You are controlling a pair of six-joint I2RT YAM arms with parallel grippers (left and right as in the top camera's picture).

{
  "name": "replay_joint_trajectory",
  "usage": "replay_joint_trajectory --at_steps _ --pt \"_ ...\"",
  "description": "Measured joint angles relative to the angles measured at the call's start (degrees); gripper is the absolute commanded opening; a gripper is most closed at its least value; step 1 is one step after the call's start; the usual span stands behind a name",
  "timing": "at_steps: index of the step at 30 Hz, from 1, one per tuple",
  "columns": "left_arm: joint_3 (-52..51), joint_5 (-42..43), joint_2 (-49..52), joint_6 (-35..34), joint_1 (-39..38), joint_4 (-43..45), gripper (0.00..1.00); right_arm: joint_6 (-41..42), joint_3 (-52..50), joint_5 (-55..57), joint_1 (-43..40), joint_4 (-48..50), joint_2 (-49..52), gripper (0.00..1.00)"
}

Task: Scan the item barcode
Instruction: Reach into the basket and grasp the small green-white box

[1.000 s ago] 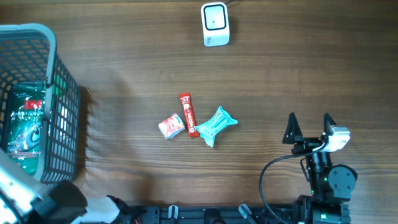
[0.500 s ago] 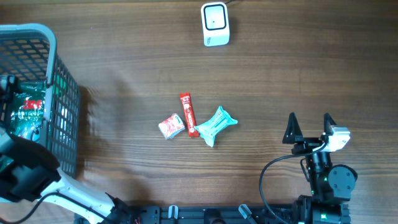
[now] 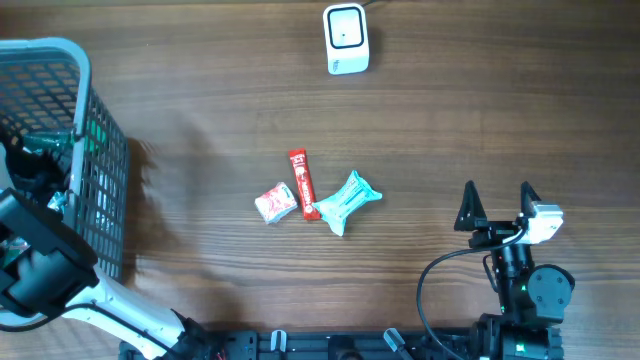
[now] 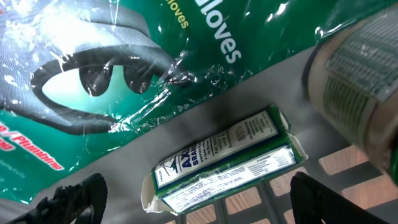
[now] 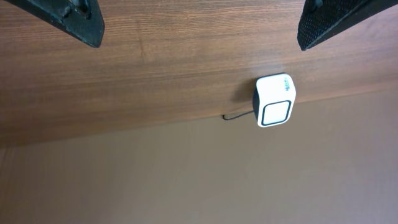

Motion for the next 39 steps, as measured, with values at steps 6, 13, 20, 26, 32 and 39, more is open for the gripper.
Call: replay_joint_trajectory --at_steps 6,13,20,26,32,39 --pt "0.0 0.7 0.0 5.3 -0.2 1.5 0.93 0.0 0.0 0.0 0.0 0.0 0.0 1.00" --pt "-0.4 0.9 0.0 16.5 -3.6 3.8 1.00 0.0 0.0 0.0 0.0 0.0 0.0 1.00" --pt "-1.1 -5.9 0.0 22.4 -7.2 4.9 1.00 0.0 0.0 0.0 0.0 0.0 0.0 1.00" --pt "-5.9 -7.6 0.0 23.7 -7.1 6.3 1.00 0.0 0.0 0.0 0.0 0.0 0.0 1.00" --pt "-11.5 -9.3 -0.7 24.3 -7.3 8.6 0.68 0.0 0.0 0.0 0.0 0.0 0.0 1.00" --pt "-11.9 -9.3 -0.9 25.3 -7.3 9.0 0.32 0.0 0.0 0.0 0.0 0.0 0.0 1.00"
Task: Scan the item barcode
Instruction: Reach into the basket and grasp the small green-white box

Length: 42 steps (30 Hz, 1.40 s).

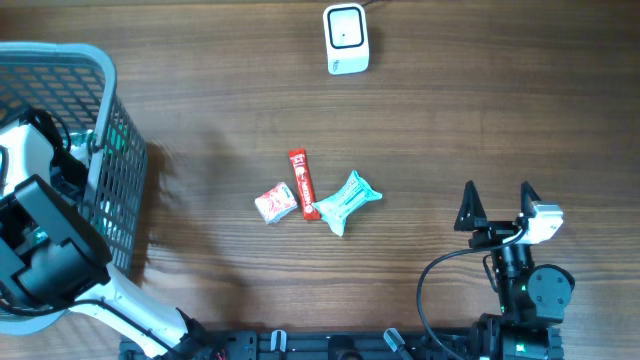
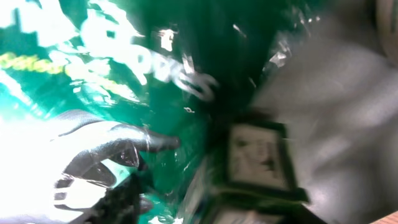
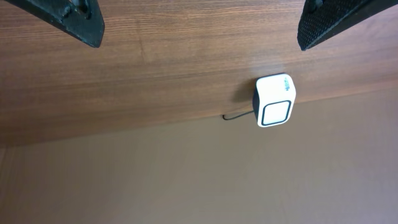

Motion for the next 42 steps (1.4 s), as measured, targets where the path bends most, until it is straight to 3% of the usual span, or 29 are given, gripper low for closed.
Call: replay_joint_trajectory --at_steps 3,9,14,21,29,42 --pt "0.1 0.2 0.0 -0.2 0.0 -0.2 0.32 0.0 0.0 0.0 0.0 0.0 0.0 1.00" --pt "1.9 3.0 0.2 -0.2 0.0 -2.6 0.47 0.0 0.0 0.0 0.0 0.0 0.0 1.00" --pt "4.9 4.2 0.4 -0.2 0.0 -3.5 0.53 0.0 0.0 0.0 0.0 0.0 0.0 1.00" --pt "5.1 4.3 0.4 -0.4 0.0 -3.8 0.57 0.0 0.0 0.0 0.0 0.0 0.0 1.00" --pt "5.1 6.0 0.4 -1.3 -1.0 -3.8 0.55 0.0 0.0 0.0 0.0 0.0 0.0 1.00" --pt "2.5 6.5 0.4 -1.7 -2.8 -3.1 0.39 0.0 0.0 0.0 0.0 0.0 0.0 1.00"
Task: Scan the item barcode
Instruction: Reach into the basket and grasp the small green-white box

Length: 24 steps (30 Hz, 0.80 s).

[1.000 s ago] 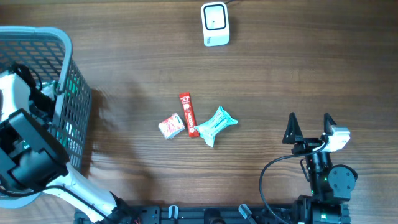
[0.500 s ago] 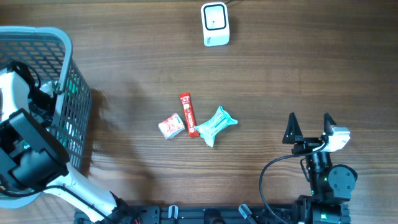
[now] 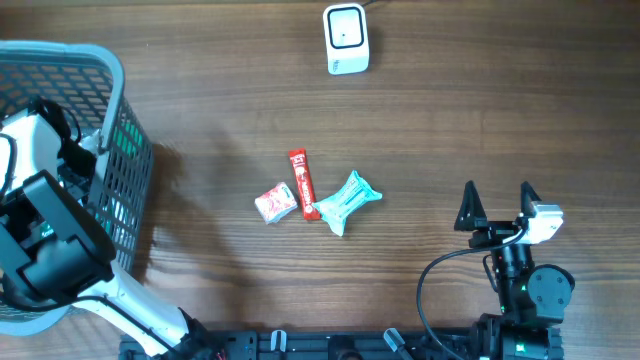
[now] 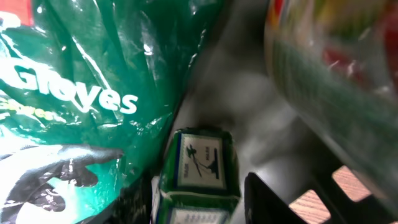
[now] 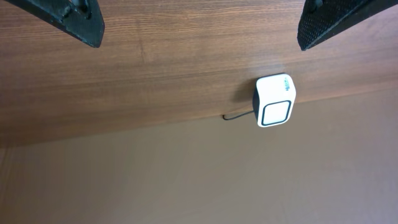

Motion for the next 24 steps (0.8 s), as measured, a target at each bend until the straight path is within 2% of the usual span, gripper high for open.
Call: replay_joint_trajectory --at_steps 3,6,8,19,24 --pt "-1.2 0.2 0.0 -0.1 0.0 -0.3 0.38 0.0 0.0 0.0 0.0 0.0 0.0 1.00" --pt "-2.1 0.2 0.0 -0.2 0.0 -0.9 0.26 0.0 0.0 0.0 0.0 0.0 0.0 1.00" --pt "-2.2 0.3 0.0 -0.2 0.0 -1.3 0.05 0.0 0.0 0.0 0.0 0.0 0.0 1.00" --pt "-1.3 0.5 0.1 0.0 -0.1 -2.6 0.04 0.0 0.0 0.0 0.0 0.0 0.0 1.00" --pt "7.8 0.6 0.1 0.0 -0.3 -7.3 0.04 0.0 0.0 0.0 0.0 0.0 0.0 1.00"
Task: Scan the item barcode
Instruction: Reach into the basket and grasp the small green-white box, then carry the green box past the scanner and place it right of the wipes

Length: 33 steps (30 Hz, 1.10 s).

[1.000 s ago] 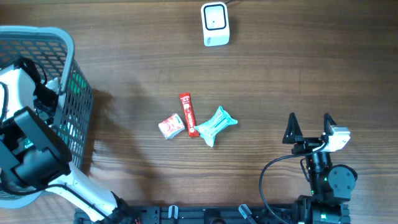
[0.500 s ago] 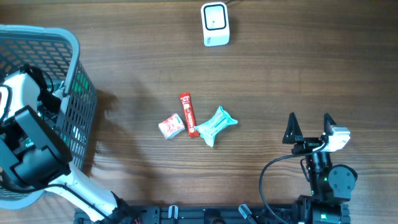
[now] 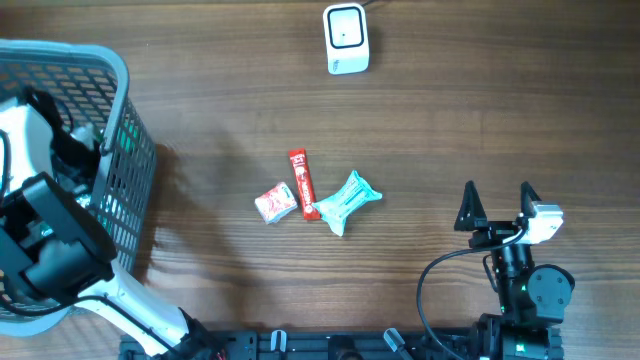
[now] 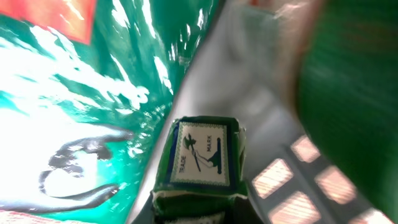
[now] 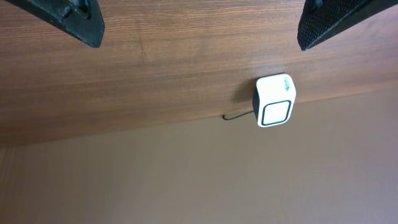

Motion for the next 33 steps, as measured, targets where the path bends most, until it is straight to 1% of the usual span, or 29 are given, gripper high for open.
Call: replay_joint_trajectory --at_steps 7,13,19,23,25,27,29,32,33 --pt "12.9 0.0 -2.1 0.0 -0.2 -6.3 0.04 0.0 0.0 0.0 0.0 0.0 0.0 1.00" --pt "16.5 0.7 -11.8 -1.3 -0.2 -5.4 0.04 0.0 0.0 0.0 0.0 0.0 0.0 1.00" --pt "17.2 9.3 -23.1 -3.5 -0.5 0.3 0.04 0.0 0.0 0.0 0.0 0.0 0.0 1.00" --pt "17.2 17.5 -30.8 -8.0 -2.8 4.8 0.04 0.0 0.0 0.0 0.0 0.0 0.0 1.00" --pt "17.3 21.4 -35.3 -11.4 -6.0 6.4 0.04 0.0 0.0 0.0 0.0 0.0 0.0 1.00" --pt "17.6 23.1 -37.7 -13.9 -9.5 6.3 0.04 0.0 0.0 0.0 0.0 0.0 0.0 1.00" --pt "17.9 24.5 -38.9 -17.2 -18.2 4.2 0.04 0.0 0.0 0.0 0.0 0.0 0.0 1.00" --pt "17.9 25.1 -37.1 -19.2 -28.9 1.1 0.04 0.0 0.0 0.0 0.0 0.0 0.0 1.00" --pt "17.9 25.4 -36.6 -19.6 -30.7 0.9 0.04 0.0 0.0 0.0 0.0 0.0 0.0 1.00"
